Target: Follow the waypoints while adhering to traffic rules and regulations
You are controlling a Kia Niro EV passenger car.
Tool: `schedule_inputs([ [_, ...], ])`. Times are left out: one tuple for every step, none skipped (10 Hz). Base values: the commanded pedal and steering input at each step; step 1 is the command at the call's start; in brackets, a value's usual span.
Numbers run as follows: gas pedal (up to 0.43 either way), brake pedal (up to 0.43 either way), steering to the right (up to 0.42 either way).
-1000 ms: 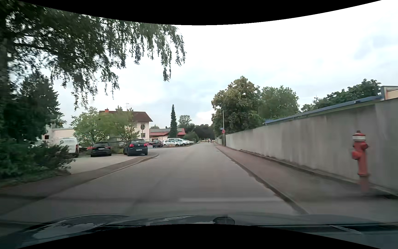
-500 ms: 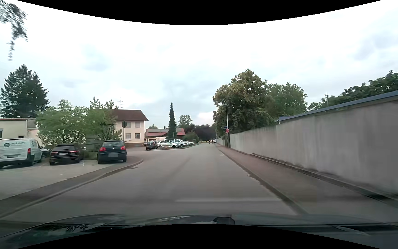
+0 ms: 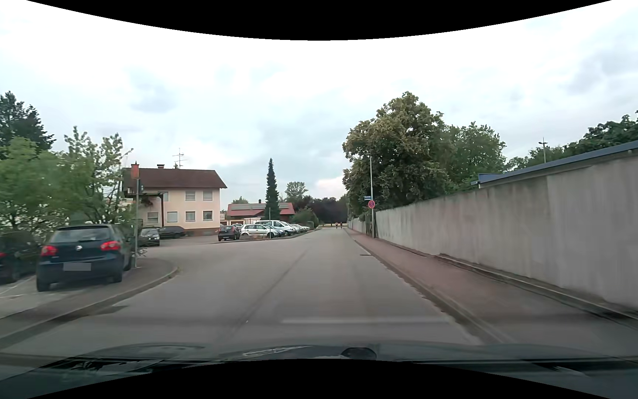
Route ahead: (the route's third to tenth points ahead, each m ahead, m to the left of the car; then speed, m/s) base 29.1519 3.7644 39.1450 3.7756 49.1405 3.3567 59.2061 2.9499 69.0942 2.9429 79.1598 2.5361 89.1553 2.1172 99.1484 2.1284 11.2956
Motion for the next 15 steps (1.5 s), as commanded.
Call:
schedule_inputs([
  [0.118,0.000,-0.001],
  [0.118,0.000,-0.001],
  [0.118,0.000,-0.001],
  [0.110,0.000,-0.001],
  [0.110,0.000,-0.001],
  [0.098,0.000,-0.001],
  [0.087,0.000,-0.001],
  [0.079,0.000,-0.001],
  [0.079,0.000,-0.001],
  [0.079,0.000,-0.001],
  [0.079,0.000,-0.001],
  [0.079,0.000,0.000],
  [0.079,0.000,0.000],
  [0.079,0.000,-0.001],
  [0.028,0.000,-0.001],
])
